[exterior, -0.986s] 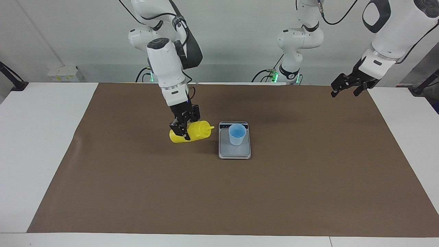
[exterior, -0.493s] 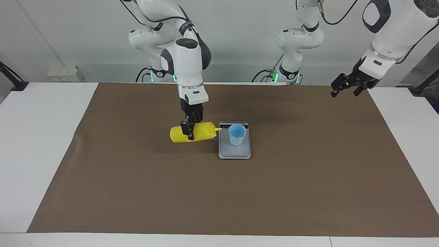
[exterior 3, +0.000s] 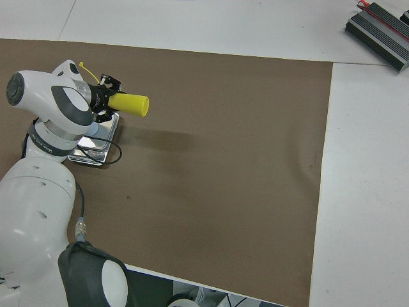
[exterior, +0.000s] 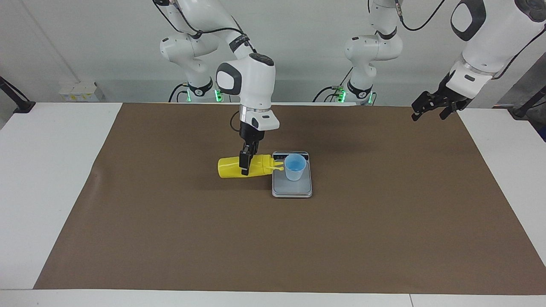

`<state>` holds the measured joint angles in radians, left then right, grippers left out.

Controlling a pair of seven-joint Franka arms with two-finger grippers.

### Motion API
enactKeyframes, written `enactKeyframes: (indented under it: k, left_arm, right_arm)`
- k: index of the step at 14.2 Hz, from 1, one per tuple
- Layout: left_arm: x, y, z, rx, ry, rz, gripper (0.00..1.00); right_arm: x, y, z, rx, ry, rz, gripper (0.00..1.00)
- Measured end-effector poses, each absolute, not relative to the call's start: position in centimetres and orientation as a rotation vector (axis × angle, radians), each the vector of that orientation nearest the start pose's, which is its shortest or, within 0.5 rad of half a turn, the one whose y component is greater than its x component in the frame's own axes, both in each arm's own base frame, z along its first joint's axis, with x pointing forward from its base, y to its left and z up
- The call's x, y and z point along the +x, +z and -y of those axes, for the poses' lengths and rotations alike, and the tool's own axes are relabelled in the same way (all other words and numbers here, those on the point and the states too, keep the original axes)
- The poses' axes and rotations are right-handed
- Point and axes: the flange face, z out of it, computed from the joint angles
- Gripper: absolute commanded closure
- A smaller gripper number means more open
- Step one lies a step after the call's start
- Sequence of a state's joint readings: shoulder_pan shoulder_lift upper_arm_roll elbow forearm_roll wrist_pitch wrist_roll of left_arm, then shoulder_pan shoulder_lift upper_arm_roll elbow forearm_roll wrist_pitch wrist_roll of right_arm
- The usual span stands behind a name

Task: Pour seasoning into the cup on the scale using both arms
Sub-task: 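Tilt the bottle nozzle down over the cup with the right gripper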

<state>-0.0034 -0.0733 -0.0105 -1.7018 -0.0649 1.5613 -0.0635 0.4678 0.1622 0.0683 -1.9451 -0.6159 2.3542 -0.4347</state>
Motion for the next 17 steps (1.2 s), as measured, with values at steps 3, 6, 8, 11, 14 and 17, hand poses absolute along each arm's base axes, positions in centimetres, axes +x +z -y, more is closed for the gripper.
enactKeyframes:
  k: [3, 6, 8, 11, 14, 17]
  left_arm:
    - [52.8, 60.2, 1.5, -3.2, 0.112, 0.082, 0.0]
    - [52.8, 60.2, 1.5, -3.2, 0.112, 0.082, 0.0]
    - [52.8, 60.2, 1.5, -3.2, 0.112, 0.082, 0.0]
    - [52.8, 60.2, 1.5, -3.2, 0.112, 0.082, 0.0]
    - [52.8, 60.2, 1.5, -3.2, 0.112, 0.082, 0.0]
    - [52.8, 60.2, 1.5, -3.2, 0.112, 0.082, 0.0]
  right_arm:
    - [53.3, 41.7, -31.5, -2.797, -0.505, 2.337, 0.61]
    - [52.8, 41.0, -32.4, -2.775, -0.504, 2.405, 0.61]
    - [52.1, 40.3, -33.2, -2.775, -0.502, 2.454, 0.61]
    - [50.5, 38.7, -34.4, -2.786, -0.501, 2.525, 0.61]
    - [49.6, 37.8, -34.9, -2.8, -0.528, 2.557, 0.61]
    - [49.0, 37.6, -35.5, -2.816, -0.523, 2.591, 0.61]
